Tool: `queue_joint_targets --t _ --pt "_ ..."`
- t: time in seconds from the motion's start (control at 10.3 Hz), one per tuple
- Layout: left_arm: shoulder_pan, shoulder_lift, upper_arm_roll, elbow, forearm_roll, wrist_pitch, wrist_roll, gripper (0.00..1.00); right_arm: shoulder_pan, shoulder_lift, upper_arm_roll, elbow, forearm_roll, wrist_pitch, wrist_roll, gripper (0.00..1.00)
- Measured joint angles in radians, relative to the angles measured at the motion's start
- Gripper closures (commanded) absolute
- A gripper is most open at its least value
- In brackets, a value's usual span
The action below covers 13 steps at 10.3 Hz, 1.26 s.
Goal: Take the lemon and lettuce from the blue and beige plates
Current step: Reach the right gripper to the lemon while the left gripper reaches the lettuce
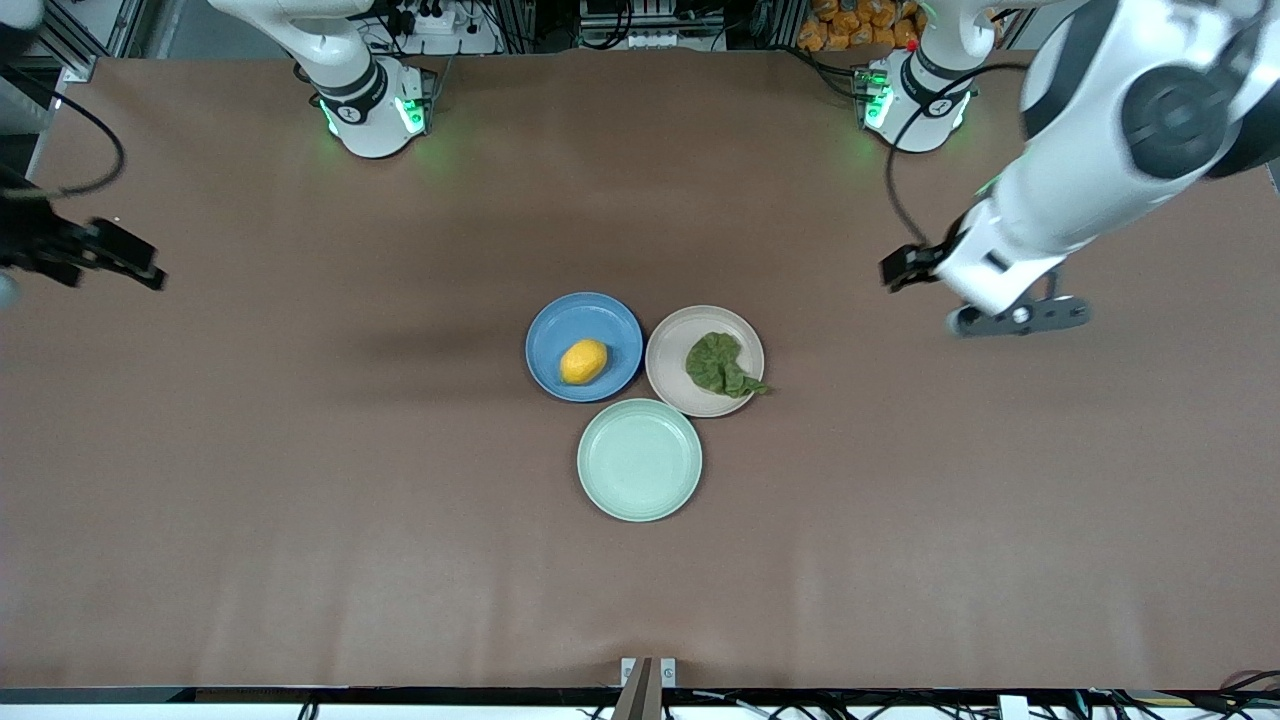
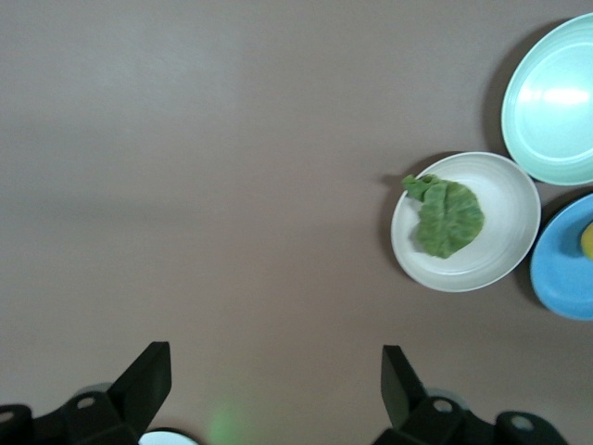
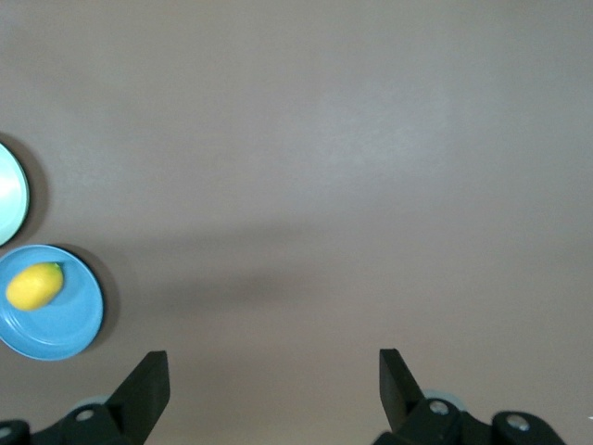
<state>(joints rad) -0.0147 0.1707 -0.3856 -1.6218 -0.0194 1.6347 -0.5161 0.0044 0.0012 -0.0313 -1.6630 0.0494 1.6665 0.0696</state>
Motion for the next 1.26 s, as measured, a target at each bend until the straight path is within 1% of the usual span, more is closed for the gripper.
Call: queue_joint_targets --t 0.29,0.48,0.68,1.06,1.16,1.26 --pt "-0.12 0.126 -0.011 -0.014 0.001 0.123 -0.281 0.0 0.098 0.026 0.005 -0.123 0.01 0.13 0.183 0.0" --pt "-0.18 0.218 -0.011 -0.015 0.003 0.218 -0.422 0.05 0.188 0.066 0.008 -0.168 0.011 0.195 0.347 0.0" --pt "-0.209 0.303 -0.01 -0.016 0.011 0.319 -0.5 0.13 0.257 0.132 0.01 -0.179 0.011 0.264 0.457 0.0" --pt "-0.273 0.461 -0.009 -0.015 0.104 0.47 -0.644 0.19 0.388 0.289 0.01 -0.184 0.015 0.4 0.663 0.0" --pt "-0.285 0.492 -0.008 -0.014 0.125 0.506 -0.676 0.2 0.41 0.332 0.01 -0.184 0.032 0.433 0.7 0.0" --pt "-0.289 0.516 -0.007 -0.013 0.13 0.533 -0.685 0.21 0.415 0.369 0.01 -0.182 0.07 0.457 0.709 0.0"
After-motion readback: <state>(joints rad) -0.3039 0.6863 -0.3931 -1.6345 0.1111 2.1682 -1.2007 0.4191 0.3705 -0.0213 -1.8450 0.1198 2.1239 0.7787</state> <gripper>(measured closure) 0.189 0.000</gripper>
